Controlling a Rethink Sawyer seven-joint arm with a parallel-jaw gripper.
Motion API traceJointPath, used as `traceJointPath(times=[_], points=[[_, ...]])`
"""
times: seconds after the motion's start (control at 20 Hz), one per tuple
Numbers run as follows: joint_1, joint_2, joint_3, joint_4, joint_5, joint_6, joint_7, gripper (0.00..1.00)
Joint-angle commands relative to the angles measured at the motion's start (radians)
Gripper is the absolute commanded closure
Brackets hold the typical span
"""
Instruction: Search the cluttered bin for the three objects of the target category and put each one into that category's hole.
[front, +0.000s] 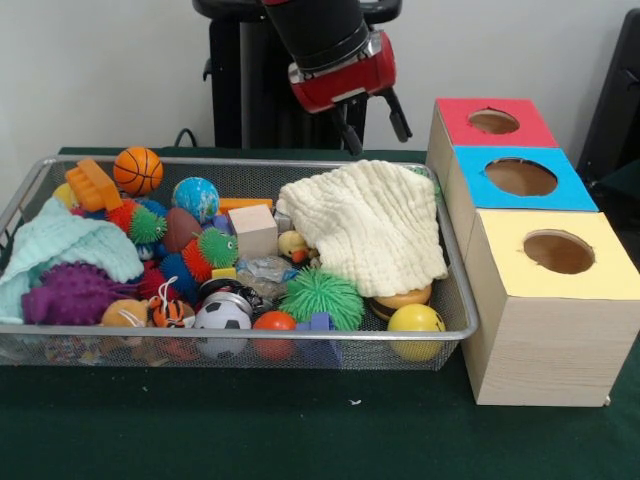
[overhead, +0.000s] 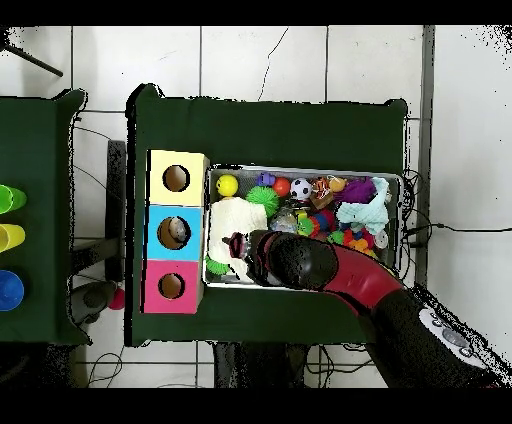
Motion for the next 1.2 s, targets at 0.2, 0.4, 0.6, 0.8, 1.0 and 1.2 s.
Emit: traceJointPath(times=[0.2,0.4,0.6,0.8,1.0,1.2], points=[[0.083,-0.023,-0.102,-0.154,-0.221,-0.032,-0.020,0.00],[0.084,-0.003,-0.114,-0.177,-0.268,-0.054,0.009,0.00],[0.090,0.000,-0.125,-0.200,-0.331,-0.048,0.004,0.00],[0.089,0.010,-0.123,-0.215,-0.359,-0.042,0.009,0.00],[0.081,0.009,-0.108,-0.220,-0.377,-0.025,0.000,0.00],[0.065,0.008,-0.094,-0.215,-0.384,-0.030,0.003,0.00]])
